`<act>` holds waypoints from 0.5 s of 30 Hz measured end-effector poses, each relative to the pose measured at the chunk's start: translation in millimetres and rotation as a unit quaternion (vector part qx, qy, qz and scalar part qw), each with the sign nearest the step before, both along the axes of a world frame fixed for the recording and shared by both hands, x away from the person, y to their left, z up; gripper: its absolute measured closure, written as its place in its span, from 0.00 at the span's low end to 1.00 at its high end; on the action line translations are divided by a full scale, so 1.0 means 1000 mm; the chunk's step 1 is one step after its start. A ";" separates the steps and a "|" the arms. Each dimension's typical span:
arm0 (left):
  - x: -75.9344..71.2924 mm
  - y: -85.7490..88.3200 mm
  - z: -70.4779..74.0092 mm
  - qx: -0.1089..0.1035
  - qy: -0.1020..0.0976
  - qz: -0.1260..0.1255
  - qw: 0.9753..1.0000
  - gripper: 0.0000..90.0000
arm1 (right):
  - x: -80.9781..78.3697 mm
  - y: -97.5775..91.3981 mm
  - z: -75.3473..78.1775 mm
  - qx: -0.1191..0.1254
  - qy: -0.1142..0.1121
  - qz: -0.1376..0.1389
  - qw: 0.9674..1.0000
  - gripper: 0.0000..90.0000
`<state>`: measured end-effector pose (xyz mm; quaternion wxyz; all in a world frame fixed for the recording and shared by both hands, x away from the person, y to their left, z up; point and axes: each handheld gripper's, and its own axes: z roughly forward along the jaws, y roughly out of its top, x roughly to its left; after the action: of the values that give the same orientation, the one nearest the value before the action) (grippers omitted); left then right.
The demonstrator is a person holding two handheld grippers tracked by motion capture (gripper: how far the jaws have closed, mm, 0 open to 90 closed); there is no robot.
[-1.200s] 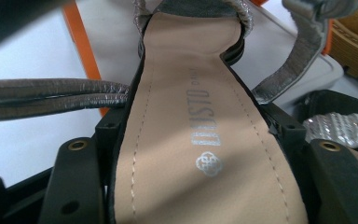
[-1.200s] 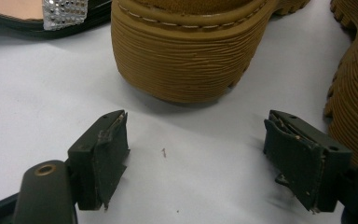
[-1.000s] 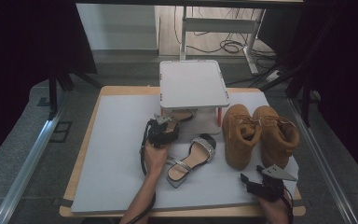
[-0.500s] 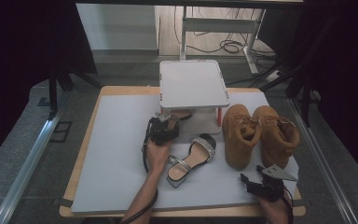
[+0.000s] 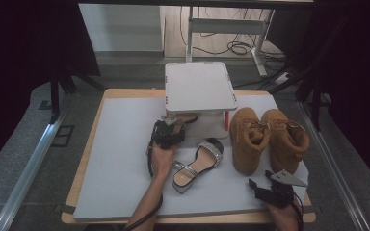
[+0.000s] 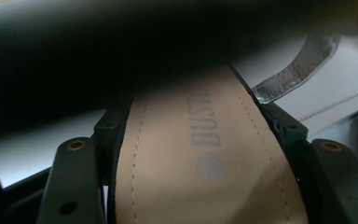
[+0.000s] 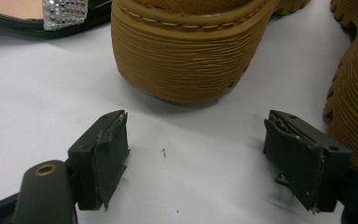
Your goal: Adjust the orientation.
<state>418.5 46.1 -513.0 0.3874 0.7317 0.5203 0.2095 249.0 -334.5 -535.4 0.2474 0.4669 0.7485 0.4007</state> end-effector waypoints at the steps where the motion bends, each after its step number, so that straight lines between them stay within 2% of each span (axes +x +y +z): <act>1: 0.000 0.001 0.000 -0.005 0.002 -0.003 1.000 0.42 | 0.000 0.000 0.000 0.000 0.000 0.000 1.000 0.24; 2: 0.001 0.004 0.000 -0.016 0.009 -0.011 1.000 0.40 | 0.000 0.000 0.000 0.000 0.000 0.000 1.000 0.24; 5: 0.000 0.006 0.000 -0.023 0.011 -0.017 1.000 0.37 | 0.000 0.000 0.000 0.000 0.000 0.000 1.000 0.24; 15: -0.012 0.016 0.005 -0.020 0.005 -0.042 0.999 0.34 | 0.000 0.000 0.000 0.000 0.000 0.000 1.000 0.24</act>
<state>406.9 61.9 -508.3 0.4080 0.7460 0.4949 0.1791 249.0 -334.6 -535.4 0.2475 0.4668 0.7485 0.4007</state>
